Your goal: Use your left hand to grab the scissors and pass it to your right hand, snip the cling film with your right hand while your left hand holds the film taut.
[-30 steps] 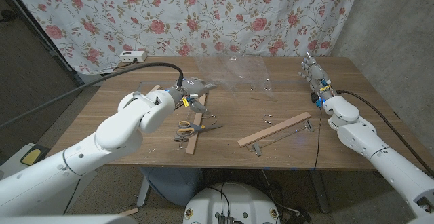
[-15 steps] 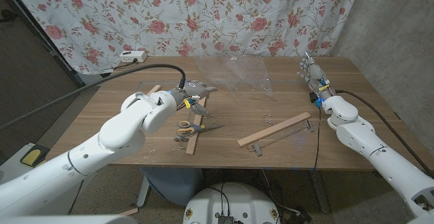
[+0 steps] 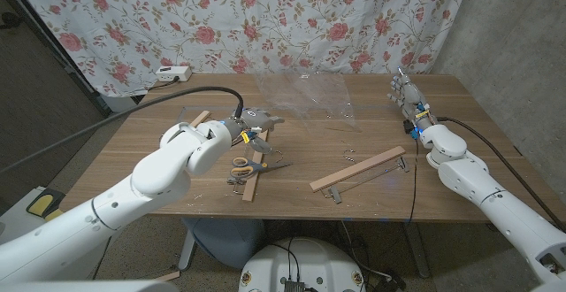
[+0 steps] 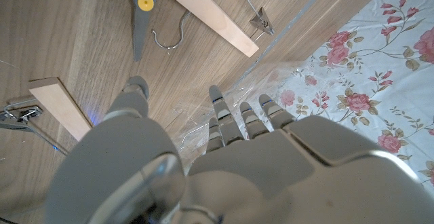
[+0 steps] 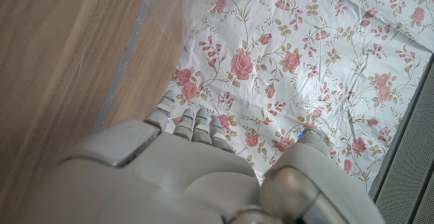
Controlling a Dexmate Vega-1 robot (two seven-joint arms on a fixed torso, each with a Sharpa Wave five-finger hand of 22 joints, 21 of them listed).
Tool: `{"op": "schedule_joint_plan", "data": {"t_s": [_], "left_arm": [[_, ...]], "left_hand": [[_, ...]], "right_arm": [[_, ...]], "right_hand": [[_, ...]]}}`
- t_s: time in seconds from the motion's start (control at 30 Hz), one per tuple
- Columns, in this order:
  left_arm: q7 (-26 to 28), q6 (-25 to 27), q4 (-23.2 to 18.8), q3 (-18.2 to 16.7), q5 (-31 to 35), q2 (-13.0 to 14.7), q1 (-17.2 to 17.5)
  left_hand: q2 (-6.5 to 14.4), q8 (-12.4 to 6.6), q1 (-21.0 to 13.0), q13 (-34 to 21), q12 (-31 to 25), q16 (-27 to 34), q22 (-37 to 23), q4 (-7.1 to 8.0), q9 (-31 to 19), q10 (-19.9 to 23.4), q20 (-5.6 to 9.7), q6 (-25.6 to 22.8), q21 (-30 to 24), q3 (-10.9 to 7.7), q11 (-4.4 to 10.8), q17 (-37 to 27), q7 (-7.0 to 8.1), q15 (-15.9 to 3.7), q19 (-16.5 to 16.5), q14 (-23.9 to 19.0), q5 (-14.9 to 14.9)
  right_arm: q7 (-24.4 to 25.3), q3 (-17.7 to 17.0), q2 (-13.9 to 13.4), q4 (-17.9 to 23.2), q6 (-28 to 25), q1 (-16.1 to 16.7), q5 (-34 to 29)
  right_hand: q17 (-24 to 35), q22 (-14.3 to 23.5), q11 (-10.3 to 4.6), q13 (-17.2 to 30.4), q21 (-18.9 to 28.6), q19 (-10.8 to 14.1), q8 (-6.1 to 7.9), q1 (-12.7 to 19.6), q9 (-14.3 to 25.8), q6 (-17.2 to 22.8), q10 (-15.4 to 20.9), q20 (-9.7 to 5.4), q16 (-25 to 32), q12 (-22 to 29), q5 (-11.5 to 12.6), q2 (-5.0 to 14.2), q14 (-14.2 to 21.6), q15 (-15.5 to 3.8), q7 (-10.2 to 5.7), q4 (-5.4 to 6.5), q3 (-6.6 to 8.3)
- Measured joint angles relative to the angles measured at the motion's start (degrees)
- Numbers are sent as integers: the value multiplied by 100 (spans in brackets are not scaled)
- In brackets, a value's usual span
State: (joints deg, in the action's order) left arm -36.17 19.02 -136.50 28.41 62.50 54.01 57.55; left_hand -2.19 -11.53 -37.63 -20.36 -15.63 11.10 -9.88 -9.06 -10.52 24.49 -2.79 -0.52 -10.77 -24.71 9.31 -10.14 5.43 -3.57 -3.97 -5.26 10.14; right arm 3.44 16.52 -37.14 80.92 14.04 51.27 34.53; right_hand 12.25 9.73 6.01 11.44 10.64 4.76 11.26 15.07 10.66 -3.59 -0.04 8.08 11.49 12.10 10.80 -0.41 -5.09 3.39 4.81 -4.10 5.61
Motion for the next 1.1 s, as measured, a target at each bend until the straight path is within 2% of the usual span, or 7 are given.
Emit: {"op": "schedule_joint_plan", "data": {"t_s": [0.4, 1.03, 1.1], "left_arm": [[-141, -3, 29, 44, 95, -46, 1], [-426, 94, 29, 74, 260, -106, 41], [-449, 95, 29, 81, 271, -116, 44]], "left_hand": [[0, -38, 0, -23, 0, 43, 0, 15, 0, 9, 1, -31, 0, 15, -10, 0, 31, -21, -1, -39, 0], [0, -38, 0, -53, 0, 43, 0, 15, 0, 19, 0, -61, 0, 15, -21, 0, 0, -21, 0, -38, 0], [0, -38, 0, -53, 0, 43, 0, 15, 0, 19, -19, -83, 0, 15, -21, 0, 22, -21, 20, -38, 0]], "right_arm": [[-6, 5, 12, -38, -8, -16, 13], [-95, 24, 78, -202, 75, -70, 48], [-110, 31, 85, -219, 86, -81, 49]], "right_hand": [[-27, 0, 0, 0, 0, 0, 0, 0, 1, 0, 0, 0, 0, 0, 0, 0, 0, 0, 0, 0, 0], [-26, 0, 0, 0, 0, 0, 0, 24, 1, 0, 0, 0, 0, 0, 0, 23, 0, 0, 0, 0, 0], [-26, 0, 0, 0, 0, 0, 0, 24, 1, 19, 0, 0, 0, 0, 0, 24, 0, 0, -26, -26, 24]]}}
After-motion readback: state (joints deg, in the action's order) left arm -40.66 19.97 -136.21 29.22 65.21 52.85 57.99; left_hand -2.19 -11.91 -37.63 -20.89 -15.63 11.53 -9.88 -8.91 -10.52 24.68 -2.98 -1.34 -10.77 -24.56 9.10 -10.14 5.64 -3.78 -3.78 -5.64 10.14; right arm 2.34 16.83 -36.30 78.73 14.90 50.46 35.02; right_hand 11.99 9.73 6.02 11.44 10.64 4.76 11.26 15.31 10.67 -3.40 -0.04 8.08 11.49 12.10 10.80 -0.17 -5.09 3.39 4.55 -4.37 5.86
